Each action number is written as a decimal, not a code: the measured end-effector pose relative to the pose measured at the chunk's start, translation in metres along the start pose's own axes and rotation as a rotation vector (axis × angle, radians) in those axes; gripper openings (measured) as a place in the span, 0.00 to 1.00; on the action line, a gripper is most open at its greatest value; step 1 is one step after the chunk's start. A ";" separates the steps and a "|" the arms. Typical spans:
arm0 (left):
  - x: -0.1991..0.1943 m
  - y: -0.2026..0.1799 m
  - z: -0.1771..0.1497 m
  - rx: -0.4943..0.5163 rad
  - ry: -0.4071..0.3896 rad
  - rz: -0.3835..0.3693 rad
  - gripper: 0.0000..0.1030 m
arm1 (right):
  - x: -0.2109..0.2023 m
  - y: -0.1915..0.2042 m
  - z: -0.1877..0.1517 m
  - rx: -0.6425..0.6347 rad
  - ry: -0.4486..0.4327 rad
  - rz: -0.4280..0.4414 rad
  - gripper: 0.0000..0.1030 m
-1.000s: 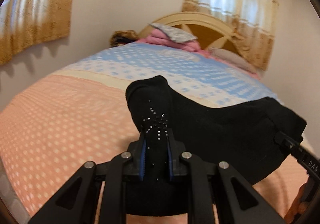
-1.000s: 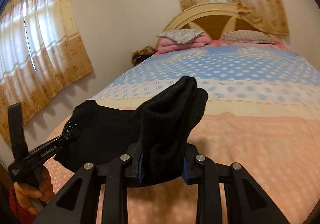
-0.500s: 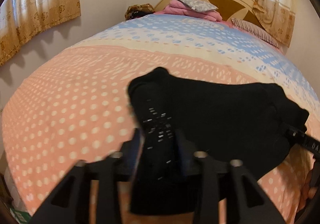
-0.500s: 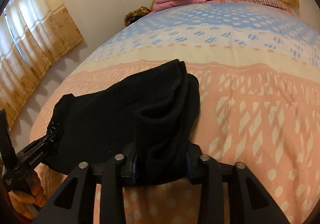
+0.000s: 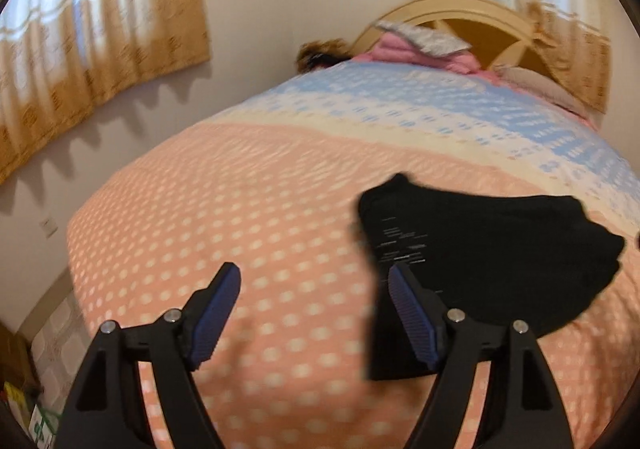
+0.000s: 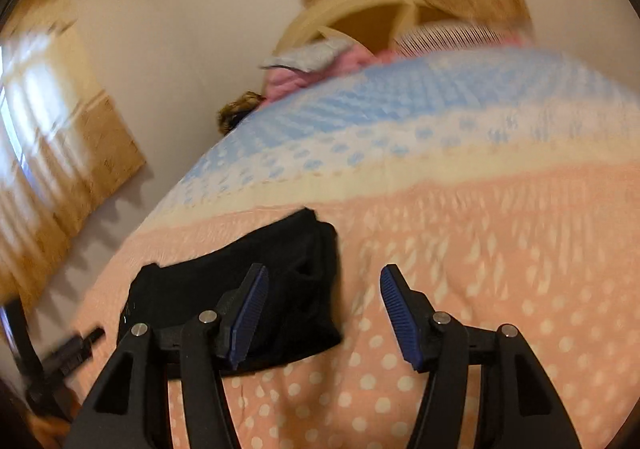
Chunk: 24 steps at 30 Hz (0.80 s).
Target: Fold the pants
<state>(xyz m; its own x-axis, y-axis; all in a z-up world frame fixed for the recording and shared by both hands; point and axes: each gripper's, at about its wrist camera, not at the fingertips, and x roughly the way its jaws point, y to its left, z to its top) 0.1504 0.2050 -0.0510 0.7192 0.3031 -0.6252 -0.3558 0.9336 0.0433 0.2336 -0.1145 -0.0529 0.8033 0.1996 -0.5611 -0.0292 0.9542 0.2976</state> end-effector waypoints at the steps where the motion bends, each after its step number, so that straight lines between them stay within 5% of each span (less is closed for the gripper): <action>1: -0.002 -0.008 0.000 0.013 -0.008 -0.011 0.77 | -0.002 0.017 -0.001 -0.094 -0.010 -0.024 0.36; 3: -0.003 -0.034 -0.002 0.059 -0.008 -0.047 0.77 | 0.000 0.039 -0.004 -0.206 -0.004 -0.021 0.21; 10: 0.027 -0.051 -0.020 0.055 0.109 -0.052 0.80 | 0.049 0.042 -0.032 -0.222 0.216 -0.003 0.21; 12: 0.028 -0.041 -0.023 0.020 0.116 -0.053 0.89 | 0.062 0.027 -0.039 -0.166 0.278 0.025 0.21; 17: 0.028 -0.026 -0.027 -0.062 0.172 -0.064 0.96 | 0.059 0.013 -0.035 -0.093 0.270 0.087 0.21; 20: 0.014 -0.028 -0.030 -0.028 0.164 -0.054 0.96 | 0.057 0.013 -0.035 -0.086 0.270 0.091 0.22; 22: 0.005 -0.033 -0.035 0.020 0.145 -0.041 0.95 | 0.055 0.013 -0.037 -0.076 0.283 0.089 0.27; 24: -0.004 -0.038 -0.041 0.042 0.134 -0.040 0.94 | 0.054 0.017 -0.044 -0.070 0.321 0.047 0.45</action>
<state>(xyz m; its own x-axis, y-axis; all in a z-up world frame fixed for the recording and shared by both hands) 0.1370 0.1609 -0.0820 0.6456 0.2395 -0.7252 -0.3006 0.9526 0.0470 0.2502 -0.0779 -0.1121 0.5718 0.2934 -0.7661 -0.1113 0.9530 0.2819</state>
